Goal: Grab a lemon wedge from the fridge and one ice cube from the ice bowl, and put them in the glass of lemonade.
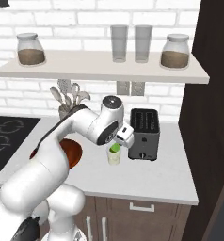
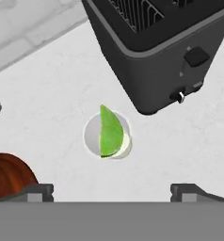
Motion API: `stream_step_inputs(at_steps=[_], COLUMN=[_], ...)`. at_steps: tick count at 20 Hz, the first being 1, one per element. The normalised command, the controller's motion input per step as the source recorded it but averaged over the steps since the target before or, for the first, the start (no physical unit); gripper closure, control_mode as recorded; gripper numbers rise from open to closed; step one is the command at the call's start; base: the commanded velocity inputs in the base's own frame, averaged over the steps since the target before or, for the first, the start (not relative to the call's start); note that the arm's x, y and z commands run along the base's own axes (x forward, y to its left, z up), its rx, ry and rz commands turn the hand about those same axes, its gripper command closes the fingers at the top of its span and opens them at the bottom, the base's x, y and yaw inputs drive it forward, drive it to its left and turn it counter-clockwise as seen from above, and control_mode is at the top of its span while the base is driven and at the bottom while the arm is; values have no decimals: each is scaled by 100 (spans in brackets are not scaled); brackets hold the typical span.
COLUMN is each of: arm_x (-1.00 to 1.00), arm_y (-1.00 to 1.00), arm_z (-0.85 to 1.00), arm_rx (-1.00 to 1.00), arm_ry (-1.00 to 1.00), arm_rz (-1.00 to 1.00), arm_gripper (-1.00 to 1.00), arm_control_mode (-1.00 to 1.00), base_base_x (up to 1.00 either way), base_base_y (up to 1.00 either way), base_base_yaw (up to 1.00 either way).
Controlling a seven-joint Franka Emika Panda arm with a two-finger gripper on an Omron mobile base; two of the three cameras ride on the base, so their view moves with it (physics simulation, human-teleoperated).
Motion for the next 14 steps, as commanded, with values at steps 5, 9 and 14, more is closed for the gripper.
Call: stream_step_inputs(at_steps=[5,9,14], arm_x=[-84,-40,-4], arm_y=[2,39,83], arm_z=[35,62,82], arm_rx=[2,0,0], arm_ry=[-3,0,0], arm_rz=[6,3,3], arm_gripper=[-100,-100,-100], arm_control_mode=[-100,-100,-100], base_base_x=[0,0,0], base_base_y=[0,0,0], base_base_yaw=[0,0,0])
